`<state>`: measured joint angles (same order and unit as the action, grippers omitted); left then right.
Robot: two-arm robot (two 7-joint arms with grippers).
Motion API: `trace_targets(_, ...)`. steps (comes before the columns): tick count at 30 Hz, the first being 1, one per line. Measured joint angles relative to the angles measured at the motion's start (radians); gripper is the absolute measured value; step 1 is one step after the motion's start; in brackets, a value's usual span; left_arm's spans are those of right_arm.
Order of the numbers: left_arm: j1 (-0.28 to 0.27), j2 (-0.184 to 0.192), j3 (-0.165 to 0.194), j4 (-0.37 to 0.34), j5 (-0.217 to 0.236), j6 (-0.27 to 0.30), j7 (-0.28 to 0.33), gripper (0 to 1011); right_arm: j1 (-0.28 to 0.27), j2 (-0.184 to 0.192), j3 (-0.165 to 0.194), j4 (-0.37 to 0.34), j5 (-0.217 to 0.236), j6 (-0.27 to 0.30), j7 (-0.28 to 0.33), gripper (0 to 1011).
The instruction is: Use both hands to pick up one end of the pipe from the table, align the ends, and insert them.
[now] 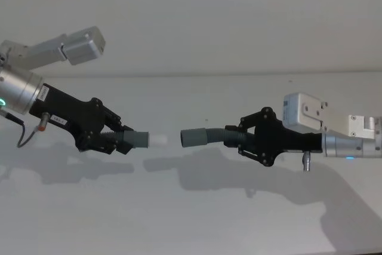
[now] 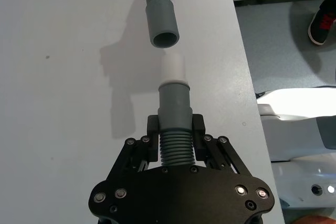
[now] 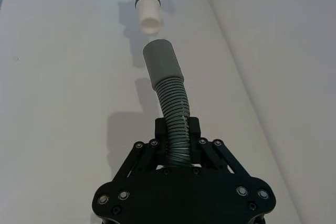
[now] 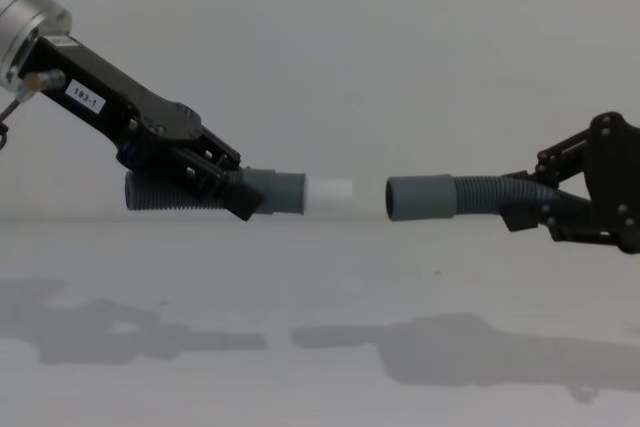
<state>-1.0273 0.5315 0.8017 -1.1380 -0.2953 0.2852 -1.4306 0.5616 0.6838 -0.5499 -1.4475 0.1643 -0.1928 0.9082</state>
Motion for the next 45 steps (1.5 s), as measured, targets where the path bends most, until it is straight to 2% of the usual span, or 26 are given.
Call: trace_targets(45,0.0,0.0,0.0,0.0,0.0,0.0,0.0,335,-0.011,-0.011,-0.036,-0.029,0.047,0.022,-0.038,213)
